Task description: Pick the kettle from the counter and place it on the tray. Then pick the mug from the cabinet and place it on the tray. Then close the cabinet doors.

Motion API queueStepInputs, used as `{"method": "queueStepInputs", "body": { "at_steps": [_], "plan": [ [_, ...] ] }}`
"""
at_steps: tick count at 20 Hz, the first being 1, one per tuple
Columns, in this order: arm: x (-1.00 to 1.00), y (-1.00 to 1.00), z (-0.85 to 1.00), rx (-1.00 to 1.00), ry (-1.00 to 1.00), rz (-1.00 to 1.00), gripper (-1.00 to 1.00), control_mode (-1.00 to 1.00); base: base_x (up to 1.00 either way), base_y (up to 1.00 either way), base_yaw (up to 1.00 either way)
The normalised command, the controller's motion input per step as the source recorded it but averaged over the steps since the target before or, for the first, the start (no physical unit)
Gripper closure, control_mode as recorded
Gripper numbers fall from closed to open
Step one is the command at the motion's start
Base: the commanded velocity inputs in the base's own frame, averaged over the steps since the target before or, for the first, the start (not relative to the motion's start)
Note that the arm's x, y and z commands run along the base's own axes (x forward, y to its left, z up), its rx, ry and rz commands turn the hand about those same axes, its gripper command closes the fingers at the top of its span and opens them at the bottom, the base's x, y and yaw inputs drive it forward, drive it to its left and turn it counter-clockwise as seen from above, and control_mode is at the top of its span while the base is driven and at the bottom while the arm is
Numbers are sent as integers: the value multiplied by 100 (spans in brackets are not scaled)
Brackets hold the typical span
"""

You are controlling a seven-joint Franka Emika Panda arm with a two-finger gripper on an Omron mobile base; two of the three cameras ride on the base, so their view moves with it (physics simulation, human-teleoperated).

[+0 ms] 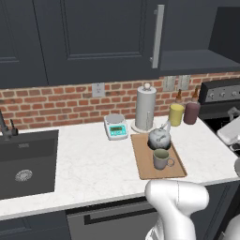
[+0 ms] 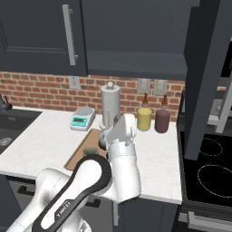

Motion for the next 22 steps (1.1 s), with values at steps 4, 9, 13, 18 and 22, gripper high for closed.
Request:
{"method": "queueStepInputs", "body": {
  "at_steps": [4, 9, 13, 18, 22],
  "plan": [
    [0, -73, 0, 18, -3, -5, 100, -100, 0, 0, 0],
    [0, -24, 0, 1, 0, 0, 100, -100, 0, 0, 0],
    [0, -24, 0, 0, 0, -2, 100, -100, 0, 0, 0],
    [7, -52, -3, 5, 0, -8, 100, -100, 0, 0, 0],
    [15, -72, -2, 8, 0, -14, 100, -100, 0, 0, 0]
  ]
}}
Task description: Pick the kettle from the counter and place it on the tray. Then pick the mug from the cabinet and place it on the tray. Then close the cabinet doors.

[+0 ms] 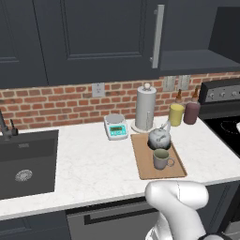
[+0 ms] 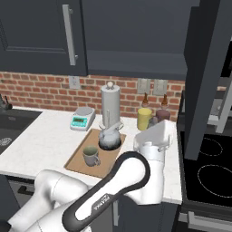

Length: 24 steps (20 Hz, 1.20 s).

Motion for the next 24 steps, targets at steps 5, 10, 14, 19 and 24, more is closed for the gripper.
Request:
{"method": "queueStepInputs", "body": {
  "at_steps": [5, 10, 14, 19, 24],
  "plan": [
    [23, -60, -33, 1, 2, -9, 100, -100, 0, 0, 0],
    [34, -54, -53, 5, 4, -2, 100, -100, 0, 0, 0],
    [13, -71, -17, 12, 0, 0, 100, -100, 0, 0, 0],
    [0, -90, 1, 15, -7, 0, 100, -100, 0, 0, 0],
    [-1, -63, 12, 13, -19, 0, 100, -100, 0, 0, 0]
  ]
}}
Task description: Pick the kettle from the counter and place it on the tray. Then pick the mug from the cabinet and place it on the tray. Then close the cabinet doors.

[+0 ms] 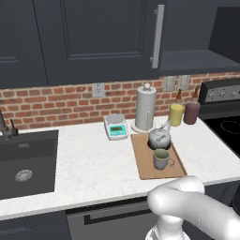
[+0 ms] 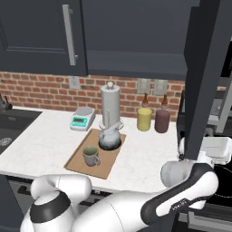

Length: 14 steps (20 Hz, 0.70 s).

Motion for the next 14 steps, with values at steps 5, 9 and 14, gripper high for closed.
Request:
{"method": "queueStepInputs", "body": {
  "at_steps": [5, 9, 14],
  "plan": [
    [-29, -7, 37, 2, -30, 0, 100, -100, 0, 0, 0],
    [-30, 5, 55, 0, -30, 0, 100, -100, 0, 0, 0],
    [-23, 33, 55, 0, -37, 1, 100, -100, 0, 0, 0]
  ]
}}
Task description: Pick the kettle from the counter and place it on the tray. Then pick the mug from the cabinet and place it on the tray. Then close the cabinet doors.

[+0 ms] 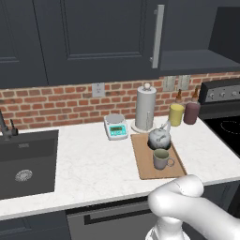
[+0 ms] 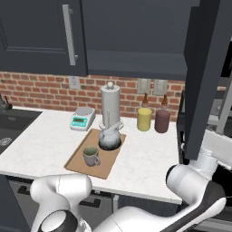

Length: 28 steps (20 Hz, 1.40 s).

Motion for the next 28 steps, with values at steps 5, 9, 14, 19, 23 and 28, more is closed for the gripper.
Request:
{"method": "queueStepInputs", "body": {
  "at_steps": [5, 9, 14, 19, 23, 28],
  "plan": [
    [-45, 43, 68, -10, -30, 0, 100, -100, 0, 0, 0],
    [-84, 57, 56, -27, -15, 0, 100, -100, 0, 0, 0],
    [-99, 48, 43, -45, 1, -6, 100, -100, 0, 0, 0],
    [-96, 28, 59, -55, 13, -12, 100, -100, 0, 0, 0],
    [-70, 42, 54, -59, 34, -17, 100, -100, 0, 0, 0],
    [-26, 53, 67, -43, 50, -16, 100, -100, 0, 0, 0]
  ]
}}
